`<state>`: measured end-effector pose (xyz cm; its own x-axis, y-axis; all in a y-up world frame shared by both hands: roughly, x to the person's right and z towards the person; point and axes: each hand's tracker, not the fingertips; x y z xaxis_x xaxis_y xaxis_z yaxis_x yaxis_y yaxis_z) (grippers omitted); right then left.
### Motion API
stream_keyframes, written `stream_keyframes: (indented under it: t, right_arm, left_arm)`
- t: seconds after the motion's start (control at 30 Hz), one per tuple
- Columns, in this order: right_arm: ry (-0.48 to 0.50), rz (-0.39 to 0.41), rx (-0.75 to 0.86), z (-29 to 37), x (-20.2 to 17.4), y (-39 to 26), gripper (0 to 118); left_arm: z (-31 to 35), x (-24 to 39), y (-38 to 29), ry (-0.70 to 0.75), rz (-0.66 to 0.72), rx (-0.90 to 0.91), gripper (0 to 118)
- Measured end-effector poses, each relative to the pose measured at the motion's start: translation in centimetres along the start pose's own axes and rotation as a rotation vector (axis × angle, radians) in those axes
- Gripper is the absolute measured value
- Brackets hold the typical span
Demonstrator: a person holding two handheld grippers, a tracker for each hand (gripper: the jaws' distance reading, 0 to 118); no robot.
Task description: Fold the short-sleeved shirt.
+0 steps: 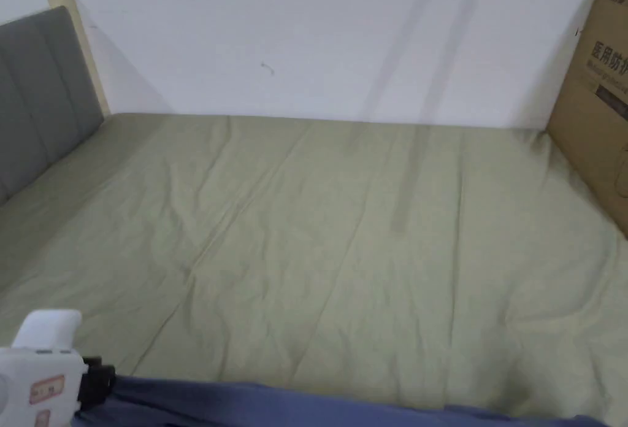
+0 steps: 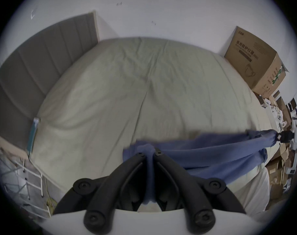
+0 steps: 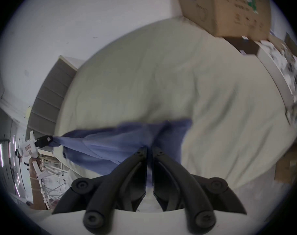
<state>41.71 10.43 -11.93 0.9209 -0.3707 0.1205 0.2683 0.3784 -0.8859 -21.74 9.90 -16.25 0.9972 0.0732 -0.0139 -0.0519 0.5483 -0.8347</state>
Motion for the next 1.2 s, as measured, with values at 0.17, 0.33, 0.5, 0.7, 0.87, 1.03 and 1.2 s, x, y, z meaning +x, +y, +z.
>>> stream_keyframes:
  t: [0.17, 0.33, 0.5, 0.7, 0.87, 1.03, 1.2]
  right_arm:
    - [-0.216, 0.072, -0.018, -2.3, 1.2, -4.7, 6]
    - [-0.209, 0.009, 0.081, -1.6, 0.2, -4.8, 62]
    - [-0.117, 0.142, 0.222, 0.3, -4.5, -4.3, 91]
    - [0.056, 0.223, 0.11, -3.1, -10.3, -5.6, 78]
    - [0.033, 0.292, 0.109, -7.1, -15.1, -7.9, 6]
    - [0.087, 0.421, 0.028, -9.0, -20.0, -9.0, 6]
    - [0.176, 0.434, 0.094, -8.3, -23.1, -8.8, 6]
  left_arm:
    - [-3.7, -1.7, -4.9, 0.065, 0.024, -0.067, 7]
    - [-3.4, -2.8, -6.5, 0.016, 0.109, -0.098, 118]
    - [0.3, -5.2, -7.0, -0.095, 0.254, -0.005, 114]
    - [1.9, -8.3, -10.5, -0.227, 0.479, 0.064, 9]
    - [1.3, -9.9, -13.2, -0.264, 0.573, 0.07, 4]
    - [-0.5, -12.2, -13.2, -0.372, 0.703, 0.103, 23]
    - [-3.6, -12.2, -12.0, -0.532, 0.821, 0.113, 113]
